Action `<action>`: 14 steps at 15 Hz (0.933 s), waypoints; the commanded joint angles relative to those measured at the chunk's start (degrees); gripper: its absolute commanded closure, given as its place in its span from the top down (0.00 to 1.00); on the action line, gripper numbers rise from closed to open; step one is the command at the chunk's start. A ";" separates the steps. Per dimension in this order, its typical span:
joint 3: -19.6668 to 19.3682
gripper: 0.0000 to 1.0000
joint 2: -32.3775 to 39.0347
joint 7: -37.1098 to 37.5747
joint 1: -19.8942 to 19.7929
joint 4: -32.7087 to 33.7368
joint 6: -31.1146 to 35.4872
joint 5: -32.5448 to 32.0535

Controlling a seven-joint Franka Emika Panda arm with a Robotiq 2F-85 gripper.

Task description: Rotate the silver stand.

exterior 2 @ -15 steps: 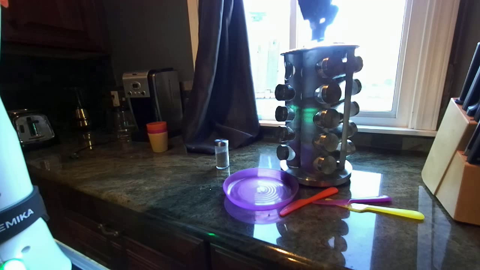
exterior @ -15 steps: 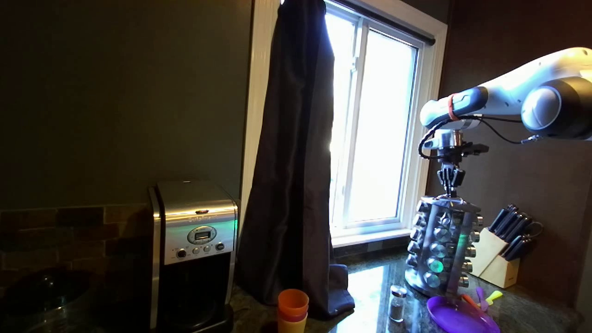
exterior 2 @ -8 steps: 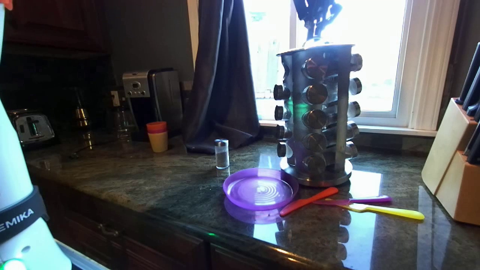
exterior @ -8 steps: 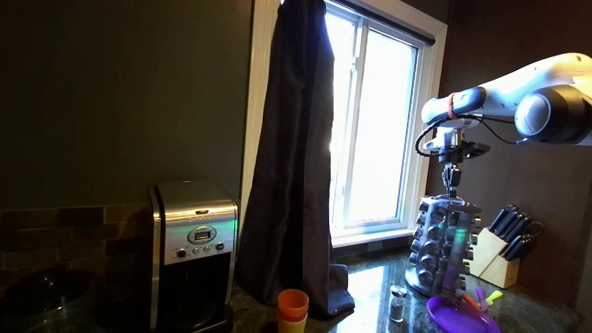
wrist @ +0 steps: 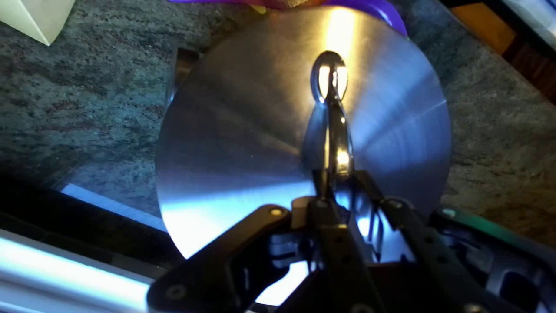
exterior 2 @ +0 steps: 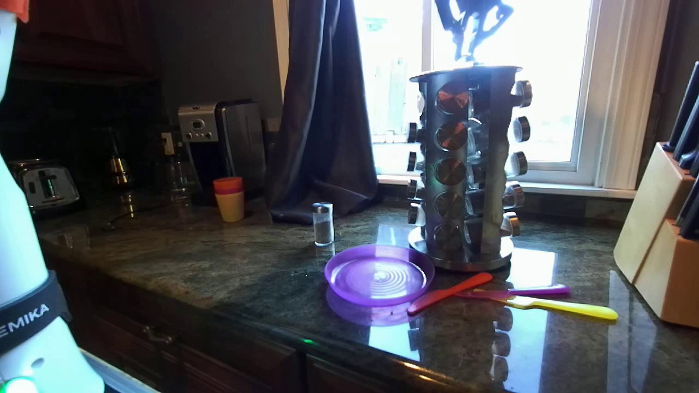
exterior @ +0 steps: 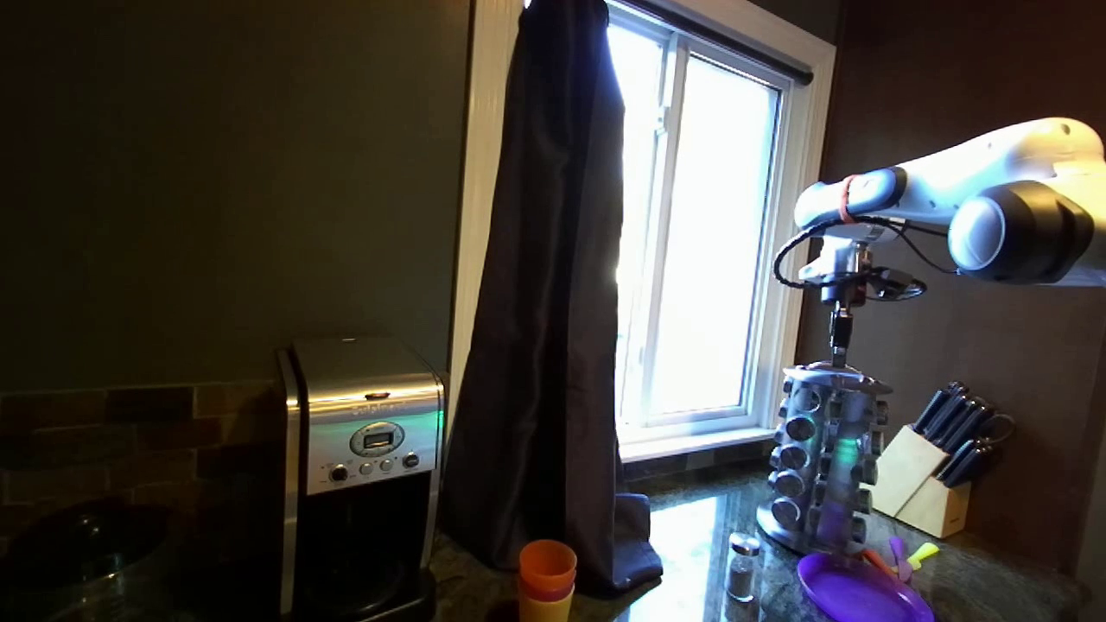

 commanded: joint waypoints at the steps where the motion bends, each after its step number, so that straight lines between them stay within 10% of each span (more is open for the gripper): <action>1: 0.71 0.05 2.81 4.13 -1.62 4.25 -3.08 2.75; 5: 0.30 0.05 3.67 6.54 -1.48 5.37 -3.72 3.71; 6: 0.30 0.12 3.69 6.79 -1.42 5.44 -3.97 3.46; 7: 0.33 0.43 3.63 6.89 -1.38 5.45 -4.14 3.28; 14: -0.05 0.88 -1.00 10.03 -1.29 2.57 -1.29 5.02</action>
